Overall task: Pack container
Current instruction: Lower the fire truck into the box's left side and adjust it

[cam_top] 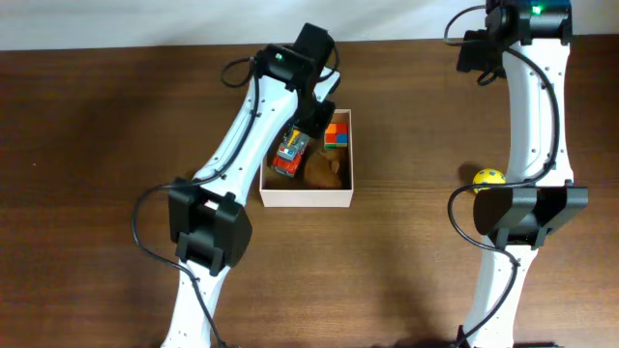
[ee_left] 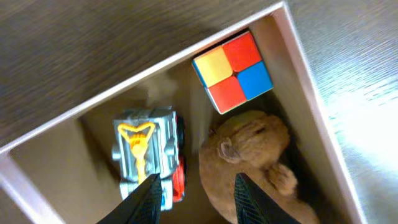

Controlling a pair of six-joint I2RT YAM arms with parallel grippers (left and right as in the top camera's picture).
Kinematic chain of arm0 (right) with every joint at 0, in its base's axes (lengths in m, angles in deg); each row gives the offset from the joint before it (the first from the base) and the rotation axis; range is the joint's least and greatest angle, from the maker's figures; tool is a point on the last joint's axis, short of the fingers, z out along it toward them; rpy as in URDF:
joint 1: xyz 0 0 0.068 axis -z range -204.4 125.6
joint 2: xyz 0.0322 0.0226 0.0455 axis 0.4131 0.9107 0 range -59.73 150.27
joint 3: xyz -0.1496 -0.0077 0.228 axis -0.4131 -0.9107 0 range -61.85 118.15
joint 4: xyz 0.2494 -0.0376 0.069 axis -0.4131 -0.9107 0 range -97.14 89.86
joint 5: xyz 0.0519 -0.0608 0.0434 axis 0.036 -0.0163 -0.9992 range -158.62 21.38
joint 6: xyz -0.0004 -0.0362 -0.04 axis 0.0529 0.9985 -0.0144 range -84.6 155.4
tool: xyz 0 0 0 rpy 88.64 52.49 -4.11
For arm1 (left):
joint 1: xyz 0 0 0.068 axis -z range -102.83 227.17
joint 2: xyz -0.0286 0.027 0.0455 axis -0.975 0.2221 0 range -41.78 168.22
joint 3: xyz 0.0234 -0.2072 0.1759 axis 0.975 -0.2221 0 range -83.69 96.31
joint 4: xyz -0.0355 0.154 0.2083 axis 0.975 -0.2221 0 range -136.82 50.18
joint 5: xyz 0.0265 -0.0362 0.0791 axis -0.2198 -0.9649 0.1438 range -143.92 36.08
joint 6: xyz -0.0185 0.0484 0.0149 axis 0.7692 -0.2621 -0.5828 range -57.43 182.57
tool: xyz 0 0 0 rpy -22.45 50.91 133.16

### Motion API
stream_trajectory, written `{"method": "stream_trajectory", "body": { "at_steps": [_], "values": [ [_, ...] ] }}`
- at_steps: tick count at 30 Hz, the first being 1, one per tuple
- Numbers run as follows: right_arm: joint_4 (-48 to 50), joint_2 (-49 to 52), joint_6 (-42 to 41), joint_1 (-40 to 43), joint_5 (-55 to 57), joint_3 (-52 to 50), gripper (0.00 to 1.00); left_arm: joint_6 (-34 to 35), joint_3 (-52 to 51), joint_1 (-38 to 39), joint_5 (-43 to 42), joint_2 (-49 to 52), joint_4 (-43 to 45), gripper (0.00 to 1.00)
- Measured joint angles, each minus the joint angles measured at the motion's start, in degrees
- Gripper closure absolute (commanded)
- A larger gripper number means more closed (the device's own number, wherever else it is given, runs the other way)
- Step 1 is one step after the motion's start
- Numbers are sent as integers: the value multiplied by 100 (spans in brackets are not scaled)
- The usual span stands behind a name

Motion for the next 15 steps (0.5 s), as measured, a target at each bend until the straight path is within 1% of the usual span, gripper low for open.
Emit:
{"method": "stream_trajectory", "body": {
  "at_steps": [5,10,15],
  "values": [
    [2,2,0,0,0,0,1,-291,-553,0,-22,0,221,62],
    [2,2,-2,0,2,0,1,-501,-739,0,-118,0,332,75],
    [2,2,-4,0,2,0,1,-649,-761,0,-190,0,501,75]
  ]
}}
